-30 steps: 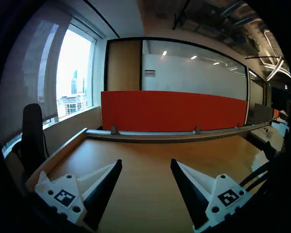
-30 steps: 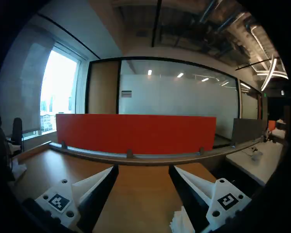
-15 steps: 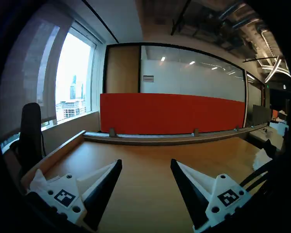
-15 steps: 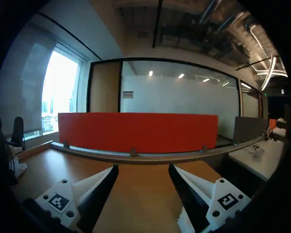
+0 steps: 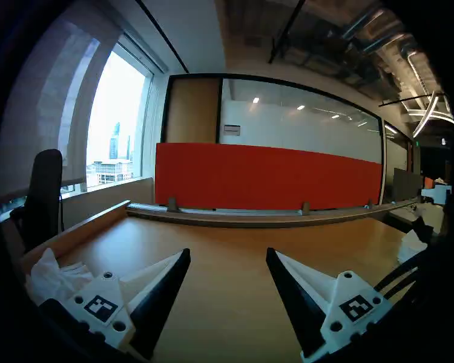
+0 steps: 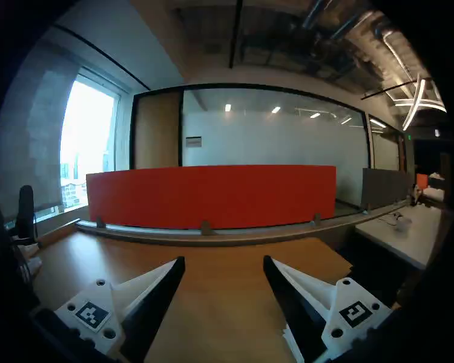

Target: Fold towel

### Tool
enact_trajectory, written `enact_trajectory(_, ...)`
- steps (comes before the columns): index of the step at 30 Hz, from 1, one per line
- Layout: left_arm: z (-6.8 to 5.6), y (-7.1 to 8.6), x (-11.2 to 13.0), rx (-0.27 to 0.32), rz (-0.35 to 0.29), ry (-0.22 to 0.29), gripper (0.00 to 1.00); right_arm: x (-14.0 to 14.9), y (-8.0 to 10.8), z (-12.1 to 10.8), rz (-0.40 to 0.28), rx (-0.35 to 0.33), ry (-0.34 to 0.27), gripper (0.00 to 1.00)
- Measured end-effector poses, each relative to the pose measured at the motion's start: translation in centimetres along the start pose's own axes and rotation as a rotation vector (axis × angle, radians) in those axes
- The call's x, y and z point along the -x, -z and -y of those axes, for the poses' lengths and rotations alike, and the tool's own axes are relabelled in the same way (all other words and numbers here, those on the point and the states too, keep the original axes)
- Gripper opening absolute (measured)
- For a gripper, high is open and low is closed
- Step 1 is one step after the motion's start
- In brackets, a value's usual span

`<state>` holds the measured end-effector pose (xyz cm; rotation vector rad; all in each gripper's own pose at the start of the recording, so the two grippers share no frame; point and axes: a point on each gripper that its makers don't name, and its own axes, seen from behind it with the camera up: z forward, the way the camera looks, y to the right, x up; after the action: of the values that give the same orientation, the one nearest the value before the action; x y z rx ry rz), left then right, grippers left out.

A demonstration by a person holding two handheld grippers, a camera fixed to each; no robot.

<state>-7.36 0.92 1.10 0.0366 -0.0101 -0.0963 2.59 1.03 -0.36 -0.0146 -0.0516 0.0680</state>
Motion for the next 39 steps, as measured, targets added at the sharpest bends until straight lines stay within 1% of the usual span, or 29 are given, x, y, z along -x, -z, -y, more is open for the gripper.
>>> enact_trajectory(3, 0.3, -0.1, 0.9, -0.004, -0.01, -0.014, 0.93, 0.1, -0.1, 0.1, -0.006, 0.0, 0.01, 1.0)
enact_trajectory(6, 0.7, 0.0, 1.8, -0.006, -0.017, -0.018, 0.93, 0.2, -0.2, 0.5, -0.011, -0.004, 0.021, 1.0)
enact_trajectory(12, 1.8, 0.1, 3.4, -0.017, -0.04, -0.012, 0.93, 0.6, -0.5, 1.6, -0.026, -0.018, 0.032, 1.0)
enact_trajectory(16, 2.2, -0.1, 4.4, -0.019, -0.054, -0.003, 0.93, 1.2, -0.5, 1.9, -0.032, -0.019, 0.036, 1.0)
enact_trajectory(21, 2.3, -0.4, 5.5, -0.014, -0.068, -0.003, 0.93, 1.7, -0.3, 1.8, -0.039, -0.016, 0.046, 1.0)
enact_trajectory(27, 2.2, -0.5, 6.5, -0.013, -0.079, -0.013, 0.93, 2.1, 0.0, 0.9, -0.048, 0.003, 0.051, 1.0)
enact_trajectory(30, 2.2, -0.5, 6.9, -0.011, -0.079, -0.018, 0.93, 2.2, 0.2, 0.7, -0.05, 0.001, 0.05, 1.0)
enact_trajectory(39, 2.5, -0.5, 7.1, -0.019, -0.089, -0.053, 0.93, 2.7, 0.0, 0.7, -0.051, -0.005, 0.051, 1.0)
